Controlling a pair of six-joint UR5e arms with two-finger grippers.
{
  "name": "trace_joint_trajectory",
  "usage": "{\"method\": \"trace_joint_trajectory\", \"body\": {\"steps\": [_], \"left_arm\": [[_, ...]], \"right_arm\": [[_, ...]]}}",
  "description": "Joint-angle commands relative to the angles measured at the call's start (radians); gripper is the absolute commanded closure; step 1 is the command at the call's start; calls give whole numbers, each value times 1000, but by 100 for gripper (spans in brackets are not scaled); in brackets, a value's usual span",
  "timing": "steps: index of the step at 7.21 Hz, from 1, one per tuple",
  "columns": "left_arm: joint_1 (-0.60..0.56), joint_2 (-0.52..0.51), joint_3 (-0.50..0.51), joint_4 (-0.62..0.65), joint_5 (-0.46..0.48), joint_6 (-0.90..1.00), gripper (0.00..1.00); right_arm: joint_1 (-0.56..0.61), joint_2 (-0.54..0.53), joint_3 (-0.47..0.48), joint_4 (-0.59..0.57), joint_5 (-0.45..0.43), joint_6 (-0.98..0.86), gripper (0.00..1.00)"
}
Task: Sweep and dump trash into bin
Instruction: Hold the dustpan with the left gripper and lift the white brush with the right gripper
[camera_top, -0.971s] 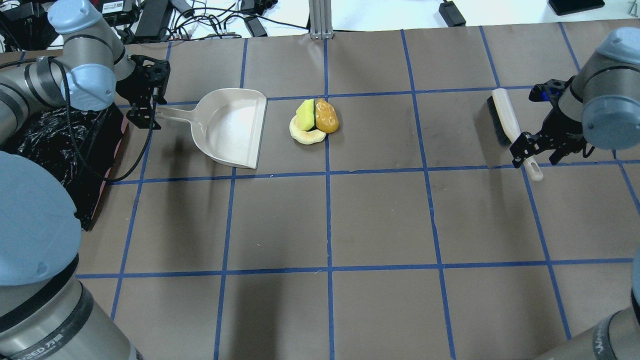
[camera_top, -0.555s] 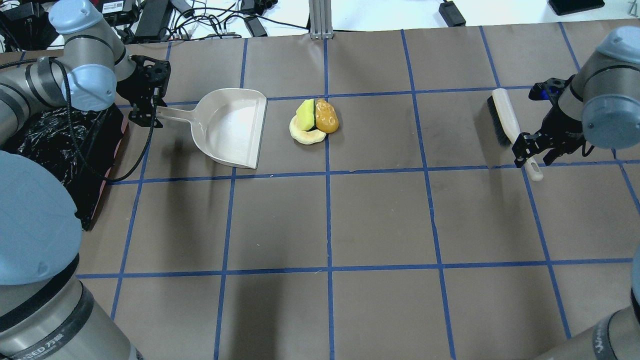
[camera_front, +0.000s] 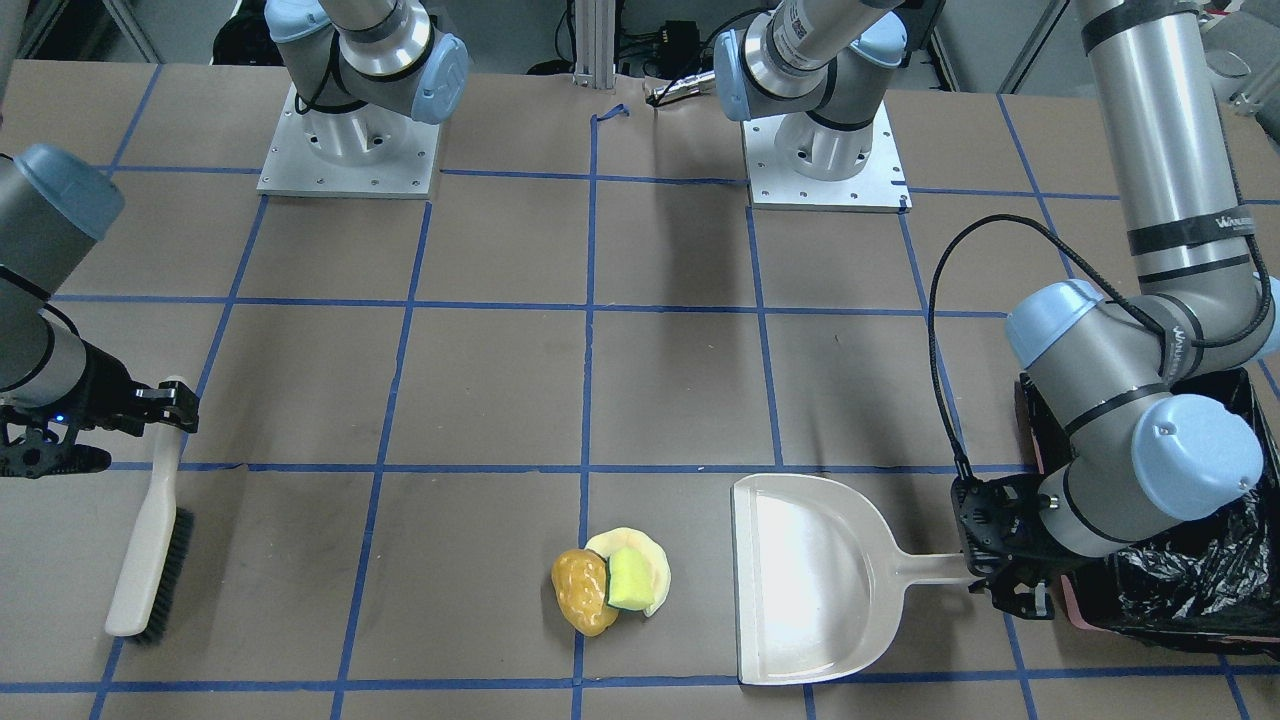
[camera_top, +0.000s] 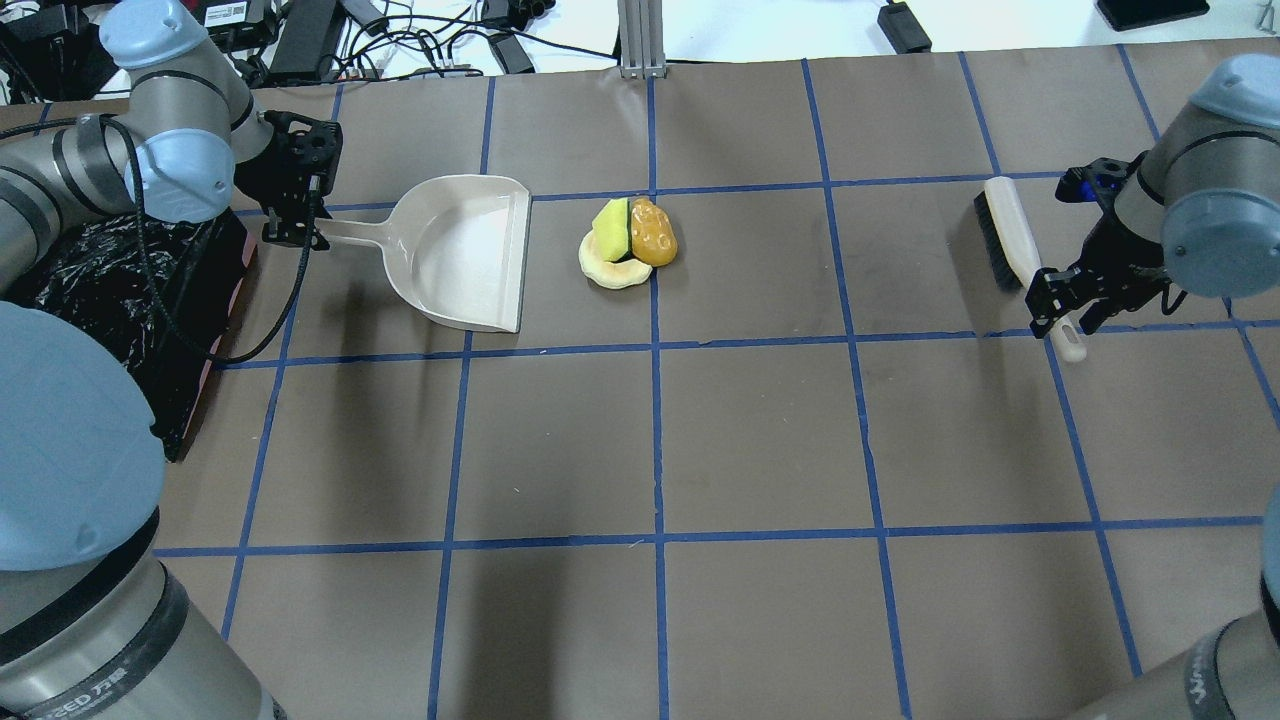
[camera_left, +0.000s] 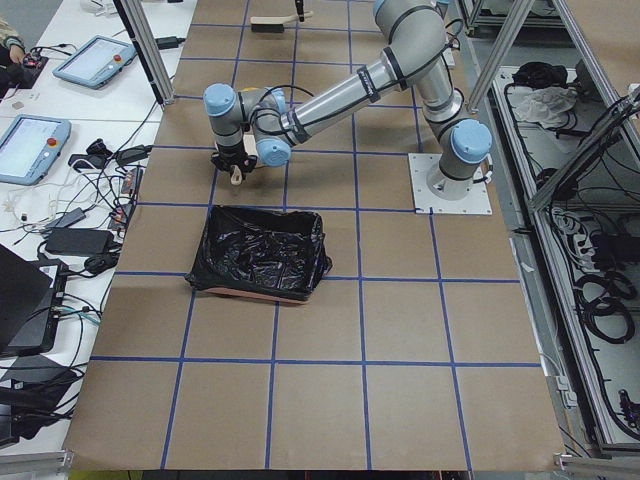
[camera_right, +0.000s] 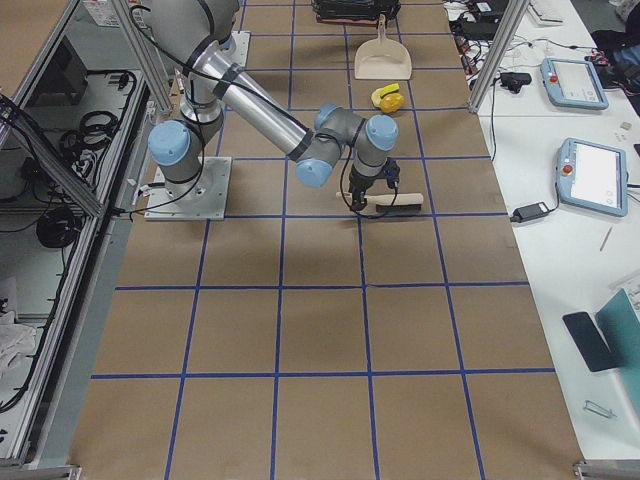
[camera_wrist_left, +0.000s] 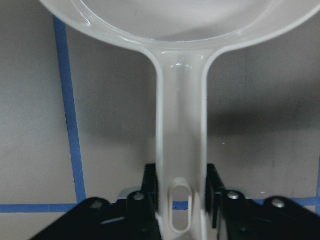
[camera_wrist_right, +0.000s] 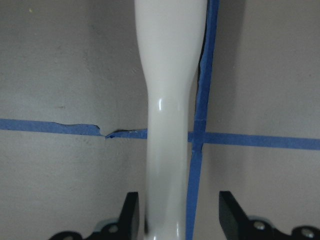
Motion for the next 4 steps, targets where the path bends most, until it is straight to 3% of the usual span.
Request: {"method": "trace_joint_trajectory", "body": {"steps": [1,3,4], "left_arm": [[-10,6,9,-1,5,-17,74],[-18,14,9,-1,14,-27,77],[-29,12,9,-4,29,-27,76]], "right_arm": [[1,-1,-3,2,0,0,48],[3,-1,-6,3,0,0,73],[3,-2,-6,5,0,-1,100]]}}
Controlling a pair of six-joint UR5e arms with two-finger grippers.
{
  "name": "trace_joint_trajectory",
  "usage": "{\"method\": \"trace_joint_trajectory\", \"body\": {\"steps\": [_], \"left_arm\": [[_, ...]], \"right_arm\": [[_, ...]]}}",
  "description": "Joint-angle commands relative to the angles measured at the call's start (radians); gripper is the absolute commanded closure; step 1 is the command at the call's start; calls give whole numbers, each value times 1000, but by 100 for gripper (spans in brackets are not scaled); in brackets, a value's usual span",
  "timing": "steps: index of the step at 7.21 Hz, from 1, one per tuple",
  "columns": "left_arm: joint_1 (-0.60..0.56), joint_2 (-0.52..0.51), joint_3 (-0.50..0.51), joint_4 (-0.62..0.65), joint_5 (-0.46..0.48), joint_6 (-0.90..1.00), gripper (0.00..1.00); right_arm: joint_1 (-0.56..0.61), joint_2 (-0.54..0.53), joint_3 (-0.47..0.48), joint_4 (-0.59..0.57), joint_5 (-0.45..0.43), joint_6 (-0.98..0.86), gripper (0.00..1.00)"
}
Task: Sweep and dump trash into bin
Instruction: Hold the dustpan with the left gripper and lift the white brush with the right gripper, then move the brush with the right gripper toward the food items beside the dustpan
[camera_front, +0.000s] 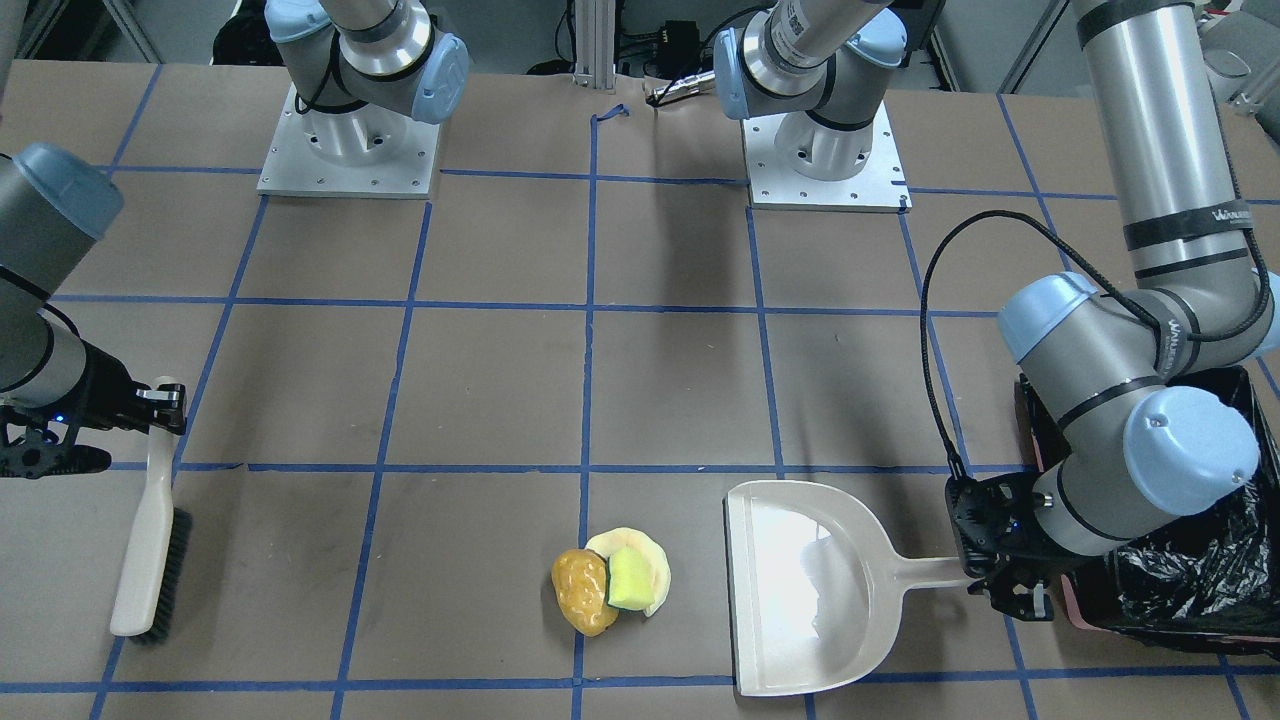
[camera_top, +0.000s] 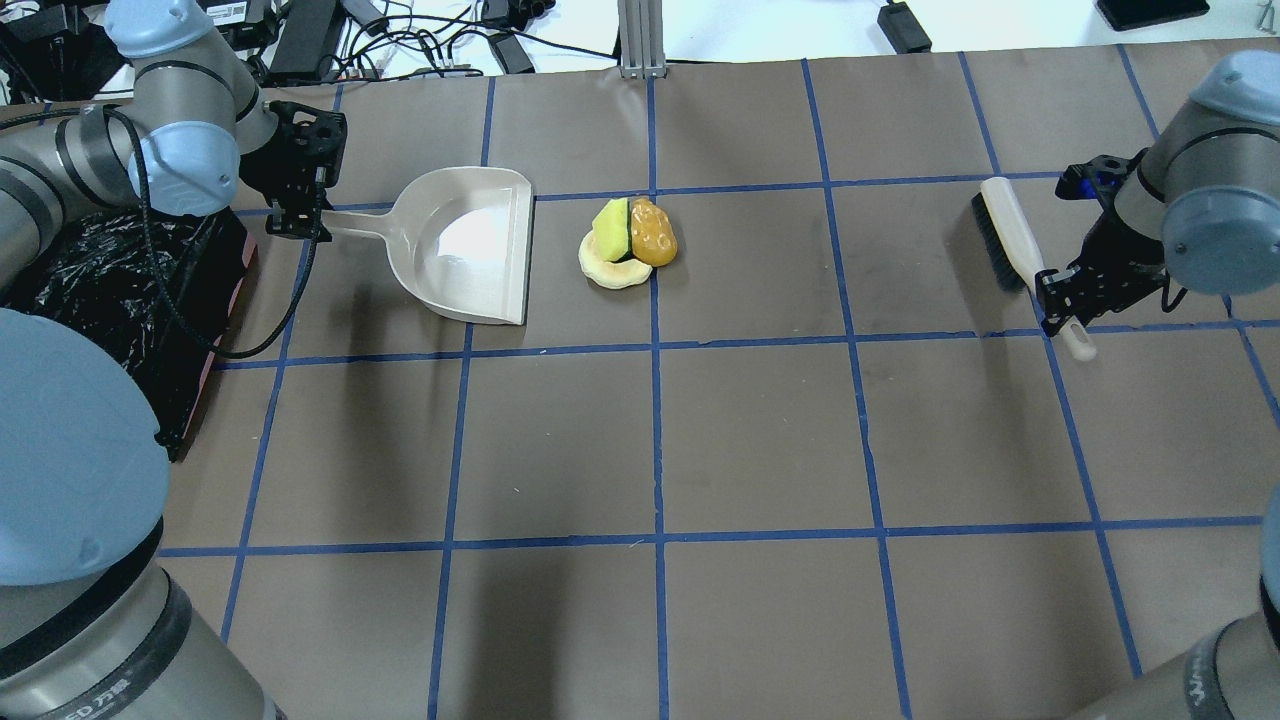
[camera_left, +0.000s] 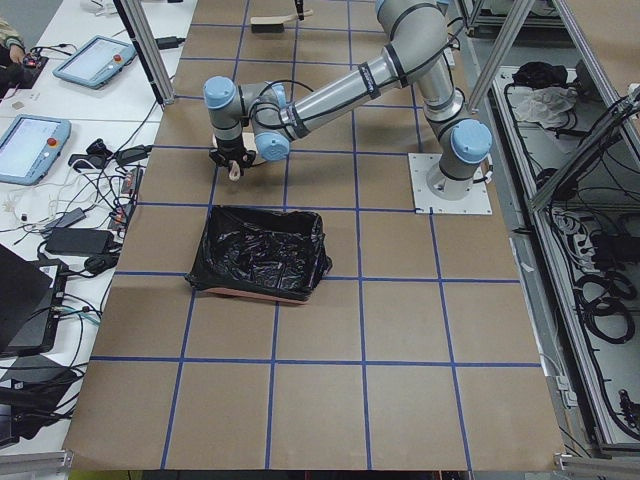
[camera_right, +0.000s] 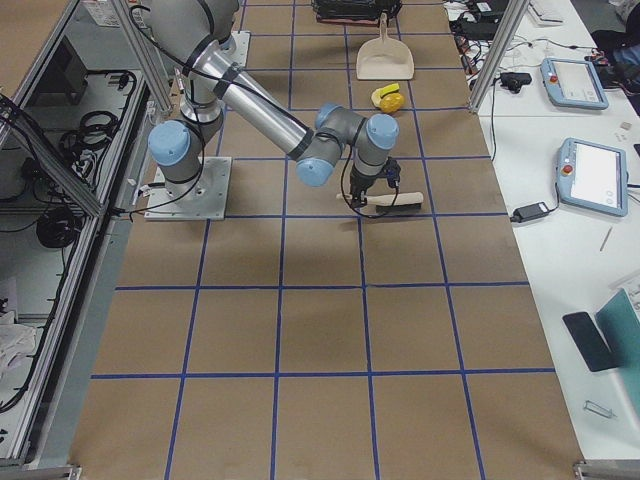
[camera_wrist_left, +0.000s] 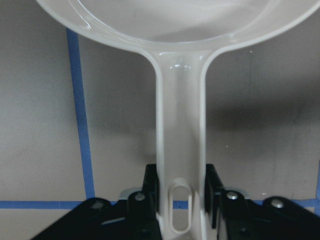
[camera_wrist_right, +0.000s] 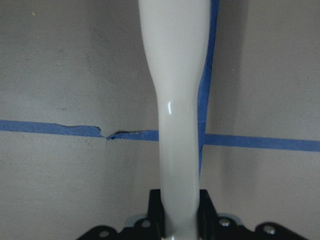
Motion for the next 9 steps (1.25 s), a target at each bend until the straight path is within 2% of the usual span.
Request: {"method": "trace_joint_trajectory", "body": {"steps": [1,2,4,5,7,9], "left_arm": [[-32,-1,2,-2,66,-2,77],[-63,-1,4,-2,117,-4,77],[-74,1,11,-4,132,-17,77],[-74,-2,11,-4,132,-17,77],[-74,-6,11,-4,132,-19,77],[-75,-9,11,-4,131,-19,77]], "right_arm": [[1,-4,-1,3,8,-1,100],[2,-9,-8,5,10,0,100],[60,-10,-107,124,10,32,100],[92,-13,-131,146,22,83,100],[175,-13,-133,143,94,239,100],[319,1,-134,102,152,469,100]]}}
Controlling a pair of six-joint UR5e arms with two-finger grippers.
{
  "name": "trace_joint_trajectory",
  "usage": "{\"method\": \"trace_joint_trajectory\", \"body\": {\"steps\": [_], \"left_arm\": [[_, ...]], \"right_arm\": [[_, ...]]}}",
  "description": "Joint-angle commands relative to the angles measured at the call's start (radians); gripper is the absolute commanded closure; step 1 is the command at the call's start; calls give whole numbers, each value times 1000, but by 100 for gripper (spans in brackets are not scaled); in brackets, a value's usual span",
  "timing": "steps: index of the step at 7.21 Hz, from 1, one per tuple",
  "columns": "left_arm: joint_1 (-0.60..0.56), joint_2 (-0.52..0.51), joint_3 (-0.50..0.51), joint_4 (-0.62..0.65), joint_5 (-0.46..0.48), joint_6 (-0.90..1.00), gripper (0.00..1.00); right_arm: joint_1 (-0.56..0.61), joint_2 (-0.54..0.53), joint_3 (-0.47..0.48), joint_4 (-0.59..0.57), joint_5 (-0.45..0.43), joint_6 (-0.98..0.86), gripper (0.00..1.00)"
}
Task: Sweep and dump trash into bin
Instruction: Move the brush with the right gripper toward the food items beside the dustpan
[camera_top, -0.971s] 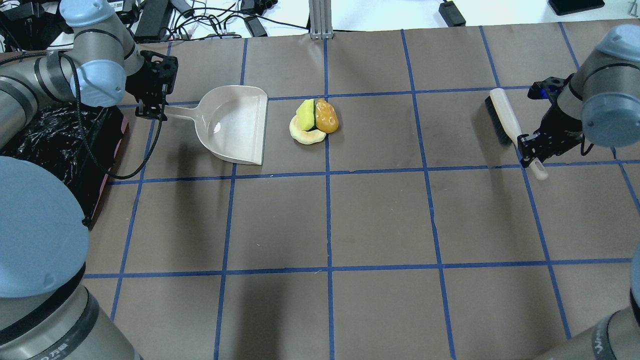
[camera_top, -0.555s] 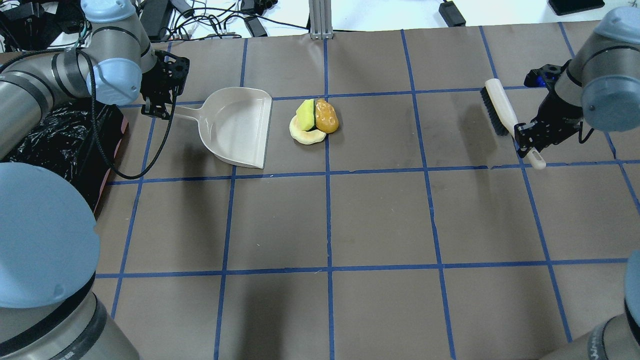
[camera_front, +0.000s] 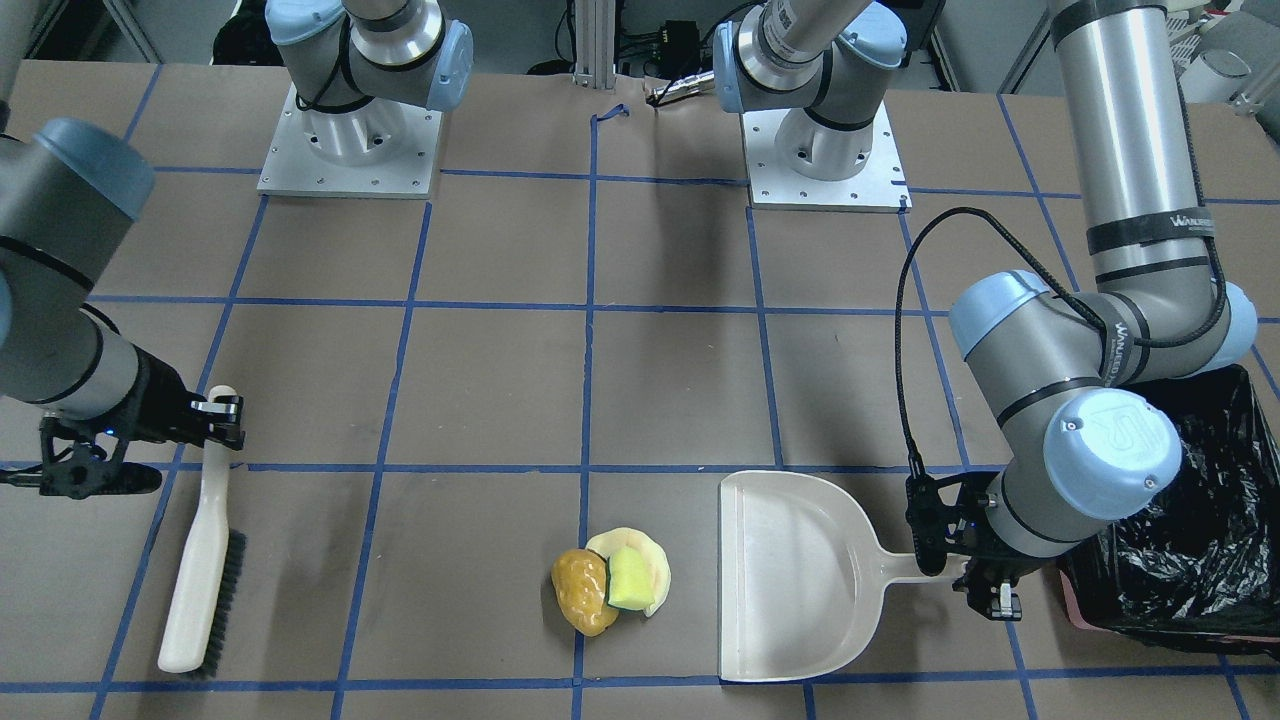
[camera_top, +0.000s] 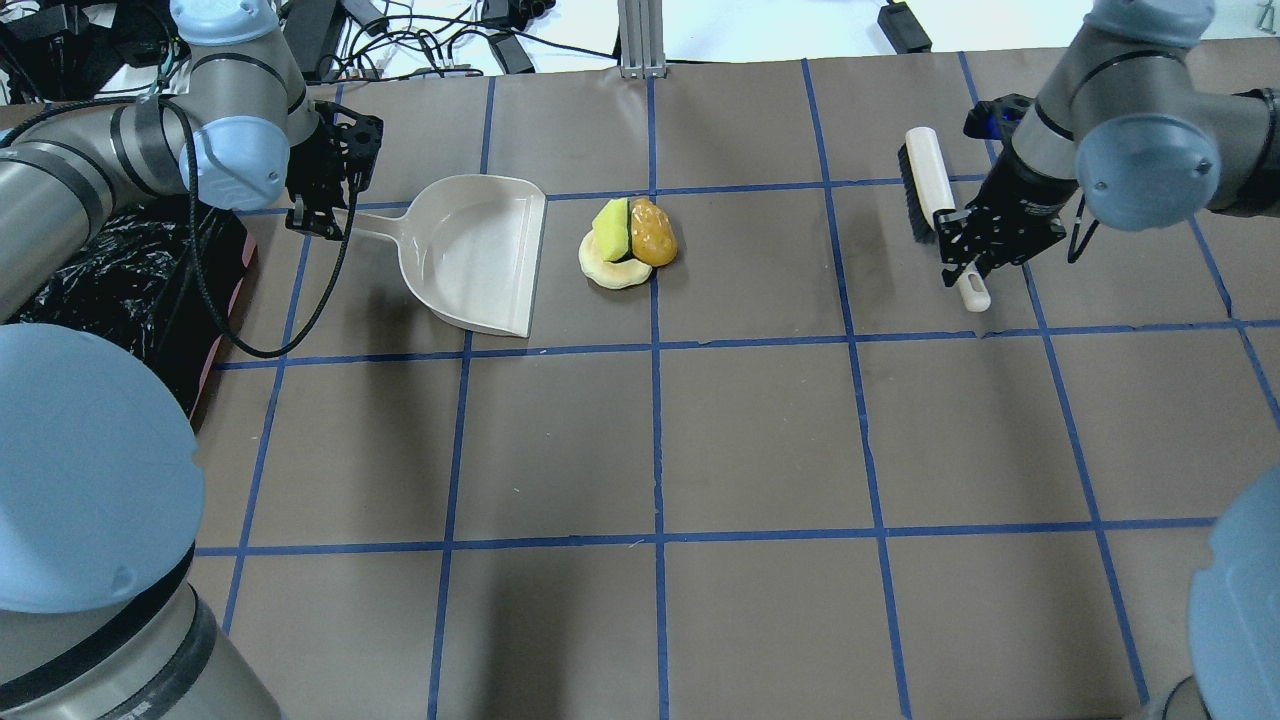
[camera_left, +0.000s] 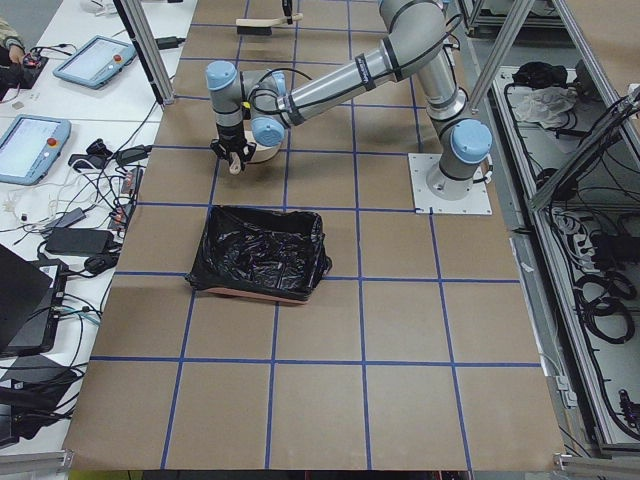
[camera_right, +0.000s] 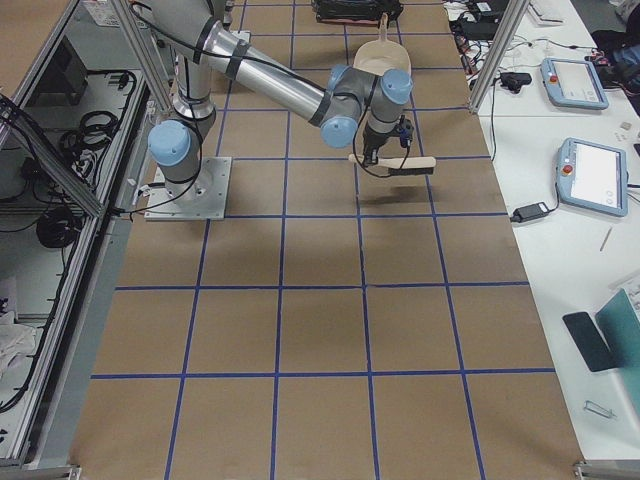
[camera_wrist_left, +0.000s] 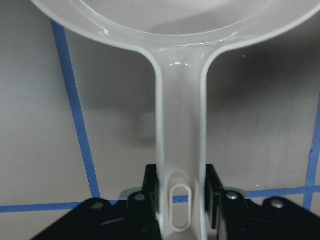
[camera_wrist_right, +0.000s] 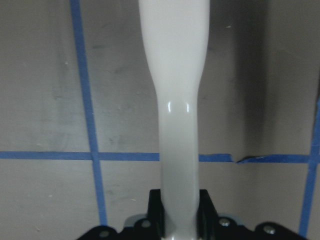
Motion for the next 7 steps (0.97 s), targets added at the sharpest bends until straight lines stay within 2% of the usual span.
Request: {"method": "trace_joint_trajectory", "body": {"steps": [1,3,4,7], "left_arm": [[-1,-2,0,0,0,1,77],[-1,-4,0,0,-2,-1,77],[-1,-4,0,0,-4,-1,77],[-1,-5,0,0,-7,-1,77]], "right_arm": [[143,15,-6,-58,65,235,100],[235,60,-32,-83,114,346,100],[292,89,-45,-147,115,412,100],[399,113,-43,-160,113,475,100]]}}
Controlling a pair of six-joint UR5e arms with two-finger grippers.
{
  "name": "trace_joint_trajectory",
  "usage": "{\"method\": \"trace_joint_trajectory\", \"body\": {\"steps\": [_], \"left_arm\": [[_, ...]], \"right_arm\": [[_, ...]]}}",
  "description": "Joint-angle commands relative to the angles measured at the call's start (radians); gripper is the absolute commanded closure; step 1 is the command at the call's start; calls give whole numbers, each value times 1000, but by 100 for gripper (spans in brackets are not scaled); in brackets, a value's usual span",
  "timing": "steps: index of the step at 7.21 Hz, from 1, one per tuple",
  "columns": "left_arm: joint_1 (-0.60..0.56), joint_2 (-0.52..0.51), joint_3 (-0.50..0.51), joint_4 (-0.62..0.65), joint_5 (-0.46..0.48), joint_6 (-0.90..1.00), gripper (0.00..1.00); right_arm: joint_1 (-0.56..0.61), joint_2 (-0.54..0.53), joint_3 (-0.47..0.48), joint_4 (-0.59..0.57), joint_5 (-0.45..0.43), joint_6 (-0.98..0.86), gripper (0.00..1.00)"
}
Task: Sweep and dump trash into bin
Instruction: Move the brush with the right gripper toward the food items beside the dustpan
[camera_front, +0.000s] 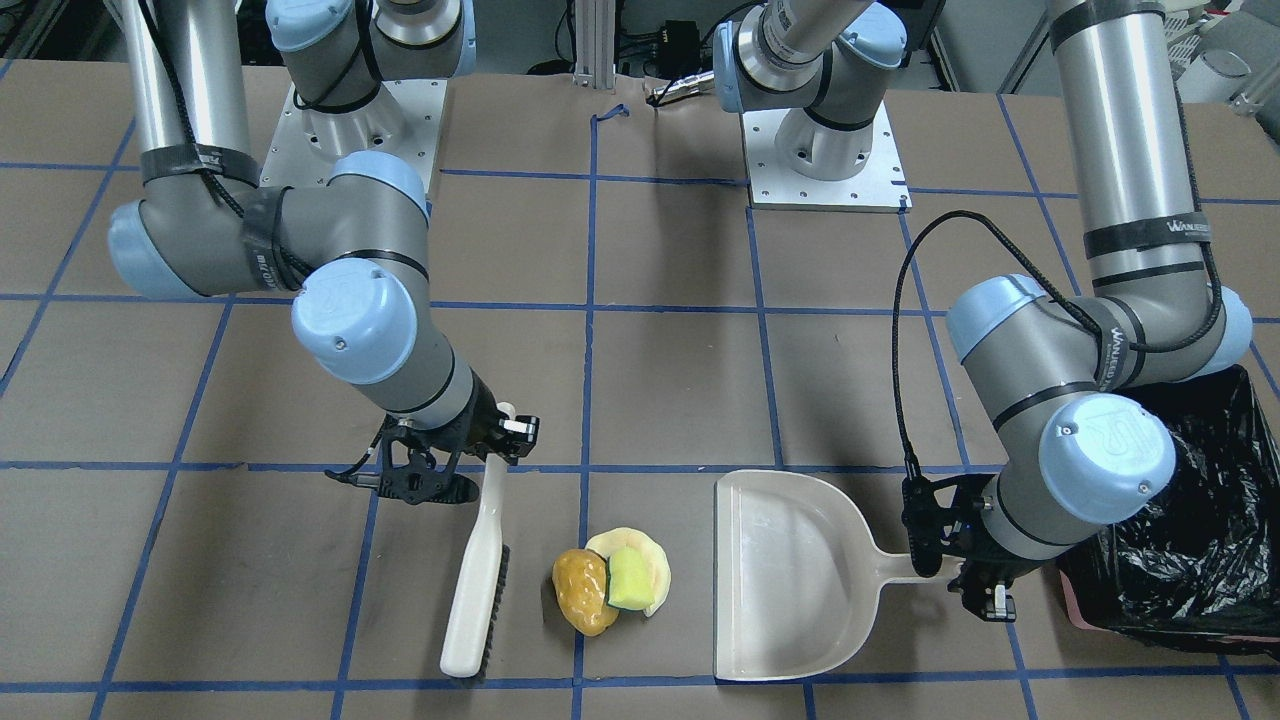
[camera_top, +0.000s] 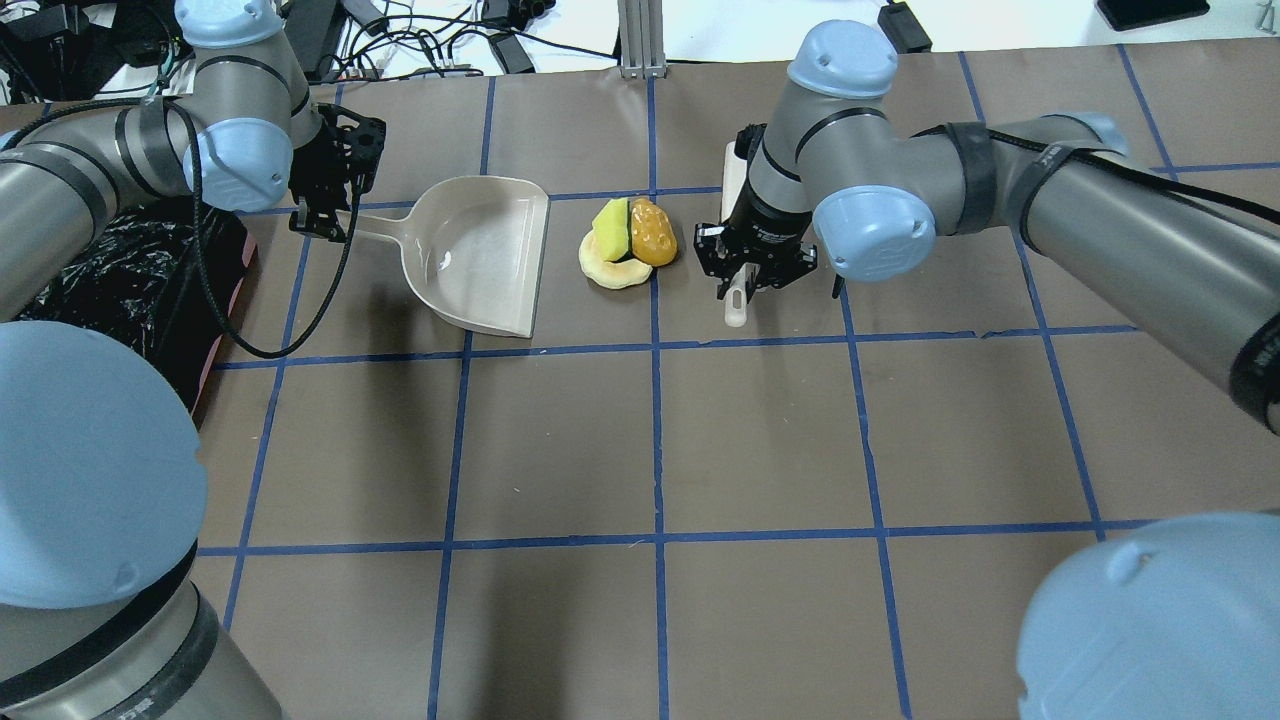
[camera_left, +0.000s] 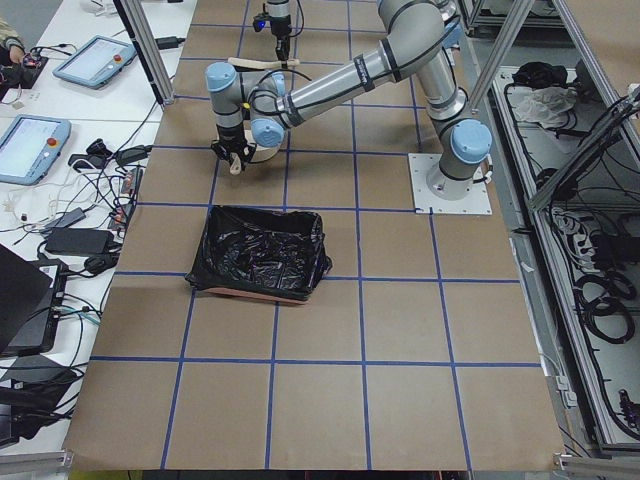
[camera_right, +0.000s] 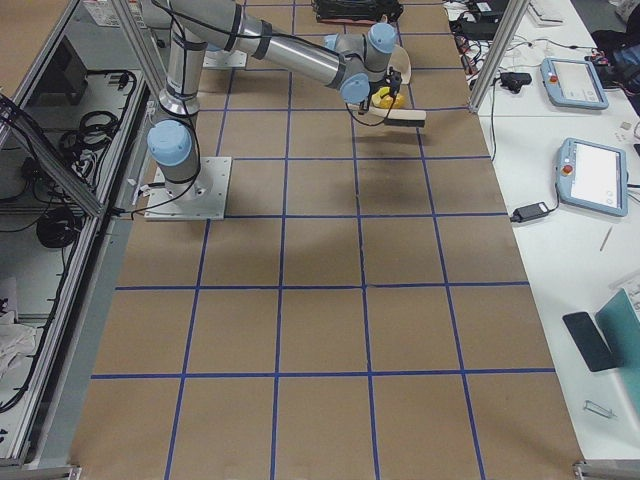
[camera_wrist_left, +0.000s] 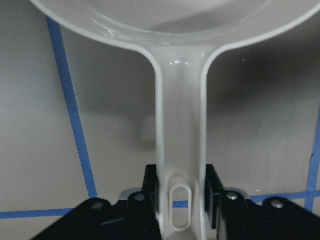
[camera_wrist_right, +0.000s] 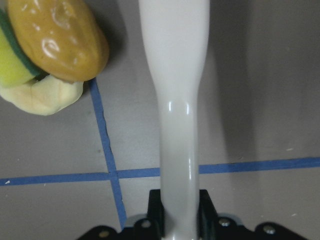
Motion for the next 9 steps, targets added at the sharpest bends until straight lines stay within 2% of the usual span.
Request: {"method": "trace_joint_trajectory", "body": {"steps": [1,6,9], "left_arm": [[0,0,0,0,-3,0,77],[0,1,0,-2,-5,0,77],[0,1,0,-2,-6,0,77]], "right_arm": [[68,25,0,-14,-1,37,100],[165,77,-23,-92,4,222,100],[246,146,-132,-94,31,331,100]]}}
